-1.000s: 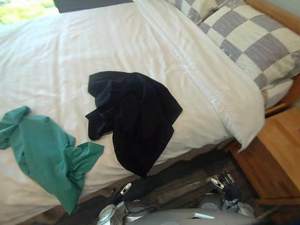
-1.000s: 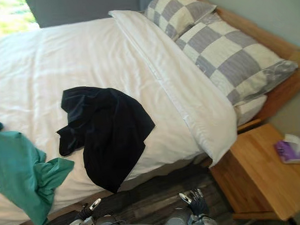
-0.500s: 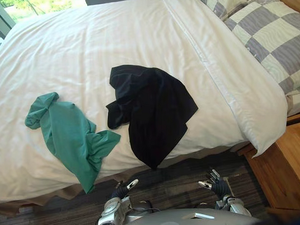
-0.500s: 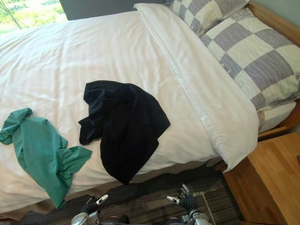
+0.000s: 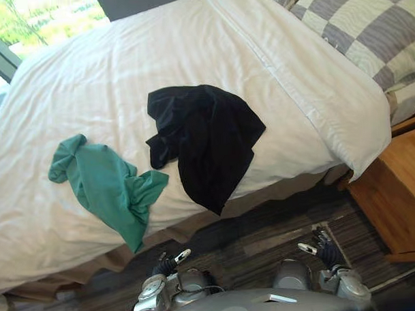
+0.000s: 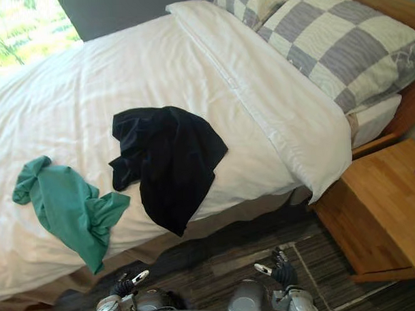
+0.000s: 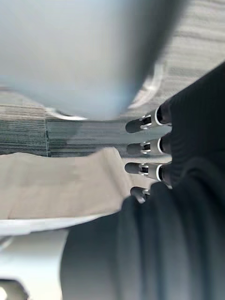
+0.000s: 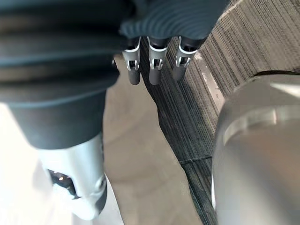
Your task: Tidy the bed and pick cloth on bed and put in laundry
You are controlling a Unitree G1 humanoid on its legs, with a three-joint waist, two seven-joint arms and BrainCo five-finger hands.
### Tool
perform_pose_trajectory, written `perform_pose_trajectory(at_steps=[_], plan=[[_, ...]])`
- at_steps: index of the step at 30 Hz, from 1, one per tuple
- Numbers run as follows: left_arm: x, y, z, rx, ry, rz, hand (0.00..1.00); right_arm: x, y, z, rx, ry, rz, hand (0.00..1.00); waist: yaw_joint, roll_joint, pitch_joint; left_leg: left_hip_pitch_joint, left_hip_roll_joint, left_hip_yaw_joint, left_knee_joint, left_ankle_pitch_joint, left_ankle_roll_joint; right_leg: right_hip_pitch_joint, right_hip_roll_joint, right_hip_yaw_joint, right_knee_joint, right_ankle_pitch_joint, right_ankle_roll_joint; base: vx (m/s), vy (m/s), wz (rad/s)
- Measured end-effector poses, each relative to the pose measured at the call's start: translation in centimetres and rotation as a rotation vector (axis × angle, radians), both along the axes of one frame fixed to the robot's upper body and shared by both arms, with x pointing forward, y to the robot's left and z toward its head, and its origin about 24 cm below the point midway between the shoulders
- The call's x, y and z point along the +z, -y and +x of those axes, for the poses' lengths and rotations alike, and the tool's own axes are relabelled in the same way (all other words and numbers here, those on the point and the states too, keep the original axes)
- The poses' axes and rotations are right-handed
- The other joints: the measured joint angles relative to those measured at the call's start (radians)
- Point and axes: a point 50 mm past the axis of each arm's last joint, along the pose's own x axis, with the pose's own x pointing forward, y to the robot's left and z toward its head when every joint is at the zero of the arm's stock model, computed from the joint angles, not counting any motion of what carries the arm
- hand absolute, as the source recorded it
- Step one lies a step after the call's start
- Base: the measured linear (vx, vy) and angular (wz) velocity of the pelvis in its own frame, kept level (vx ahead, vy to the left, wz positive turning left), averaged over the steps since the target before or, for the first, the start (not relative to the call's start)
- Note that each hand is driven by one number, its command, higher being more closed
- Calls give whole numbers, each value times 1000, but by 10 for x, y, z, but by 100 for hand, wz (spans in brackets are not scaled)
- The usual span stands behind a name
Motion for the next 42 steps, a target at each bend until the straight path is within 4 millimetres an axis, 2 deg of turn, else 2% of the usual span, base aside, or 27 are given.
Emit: perform_pose_trajectory(at_steps=[1, 2, 3, 4, 5, 6, 7, 8, 9, 10, 11, 13, 14, 15, 16, 19, 22, 28, 32, 35, 39, 41, 42], plan=[[0, 4, 1, -9, 8, -13, 0, 3, 4, 4, 13, 11, -18, 0, -6, 13, 3, 19, 15, -33, -27, 11, -27, -10, -11, 14, 4, 19, 36, -41, 432, -6], [0, 8, 2, -12, 19, -40, 0, 3, 4, 4, 17, 19, -21, 0, -13, 23, 5, 42, 16, -47, -58, 15, -70, 2, -25, 17, -4, 38, 69, -24, 428, 4], [0, 11, 3, -13, 27, -53, 0, 3, 3, 4, 20, 20, -19, 0, -15, 29, 4, 51, 16, -51, -73, 20, -86, 12, -29, 13, -16, 53, 83, -21, 540, 21], [0, 17, 6, -19, 39, -71, 0, 1, 0, -2, 17, 14, -6, 0, -12, 44, 0, 64, 14, -63, -94, 11, -125, 37, -30, -1, -60, 96, 106, -17, 505, 17], [2, 14, 10, -28, 50, -64, 0, -2, -6, -2, 8, 14, 19, 0, -2, 30, 7, 64, 5, -55, -77, -13, -174, 54, -36, -5, -92, 124, 108, -47, 624, 2], [4, 6, 15, -47, 61, -31, 0, -6, -18, -1, 13, 14, 64, 0, 14, 18, 16, 62, -5, -32, -35, -42, -139, 97, -45, -29, -188, 231, 76, -104, 608, -38], [3, 0, 11, -54, 51, -7, 0, -9, -37, 1, 68, 18, 116, 0, 39, 16, 7, 62, -3, 15, -43, -53, -111, 120, -46, -114, -262, 301, 2, -121, 633, -67], [2, -8, 4, -61, 29, 23, 0, -9, -56, 5, 123, 50, 160, 0, 50, 0, -4, 68, -13, 46, -64, -48, -86, 121, -33, -198, -247, 307, -19, -97, 484, -65], [2, -12, 0, -60, 15, 32, 0, -9, -64, 5, 143, 62, 180, 0, 52, -6, -8, 69, -22, 53, -79, -42, -74, 126, -18, -222, -232, 298, -25, -41, 373, -43], [1, -13, -3, -56, 3, 33, 0, -7, -73, 7, 171, 88, 199, 0, 49, -8, -9, 68, -36, 67, -113, -26, -50, 126, 29, -237, -199, 249, -37, -26, 272, -19], [0, -12, -5, -58, -5, 31, 0, -7, -75, 8, 193, 94, 199, 0, 46, -4, -9, 67, -46, 70, -132, -18, -40, 121, 51, -233, -183, 222, -40, -8, 310, -11], [-1, -7, -3, -89, -10, 30, 0, -4, -78, 9, 274, 111, 169, 0, 31, -1, -9, 61, -102, 73, -211, 30, -5, 130, 128, -212, -170, 115, -39, -3, 256, 8], [-1, -6, -3, -97, -12, 28, 0, -5, -79, 9, 291, 108, 164, 0, 28, -2, -10, 62, -115, 72, -227, 41, 0, 140, 142, -204, -186, 96, -37, -21, 174, 22], [-1, -5, -2, -100, -11, 26, 0, -4, -78, 10, 313, 108, 157, 0, 21, -5, -12, 64, -131, 66, -243, 53, 7, 155, 157, -180, -222, 92, -25, -18, 134, 31], [-2, -1, -2, -106, -9, 15, 0, -4, -78, 10, 331, 106, 149, 0, 17, 8, -5, 78, -151, 51, -277, 78, 11, 177, 177, -155, -271, 106, -21, -26, 108, 31], [-2, 0, -3, -102, -4, 16, 0, -6, -79, 7, 364, 82, 132, 0, 27, 10, -11, 109, -157, 35, -332, 115, 8, 209, 194, -156, -317, 129, -11, -25, -9, 15], [-2, -1, -5, -61, 11, 4, 0, -10, -79, 6, 334, 46, 133, 0, 46, 0, -18, 142, -156, 37, -400, 155, -2, 211, 211, -149, -322, 134, -15, -30, -56, -8], [-4, -3, -13, 53, 8, -17, 0, -16, -75, 1, 249, -24, 131, 0, 48, -10, -23, 198, -158, 42, -478, 202, -4, 233, 231, -130, -341, 155, -26, -32, -36, -13], [-7, -5, -23, 227, -24, -44, 0, -20, -68, -4, 128, -58, 138, 0, 50, -9, -24, 233, -163, 39, -510, 212, -2, 264, 234, -128, -375, 172, -22, -60, 24, -5], [-11, -13, -43, 431, -97, -50, 0, -24, -52, -18, -79, -91, 157, 0, 51, -7, -26, 252, -171, 28, -539, 225, -1, 285, 232, -149, -402, 183, -21, -78, 32, 13], [-12, -30, -85, 725, -189, -6, 0, -23, -10, -59, -458, -89, 146, 0, 57, 0, -32, 258, -183, 8, -585, 235, -7, 312, 226, -176, -431, 190, -10, -15, 28, 20], [-10, -42, -98, 883, -185, 14, 0, -13, 20, -70, -638, -6, 113, 0, 64, 5, -39, 257, -186, 9, -600, 236, -6, 313, 225, -179, -435, 191, -8, 45, 19, 7], [-7, -52, -103, 961, -168, 28, 0, -1, 43, -74, -712, 69, 70, 0, 65, 9, -44, 257, -187, 9, -602, 235, -6, 314, 224, -180, -437, 191, -8, 44, 15, 6]])
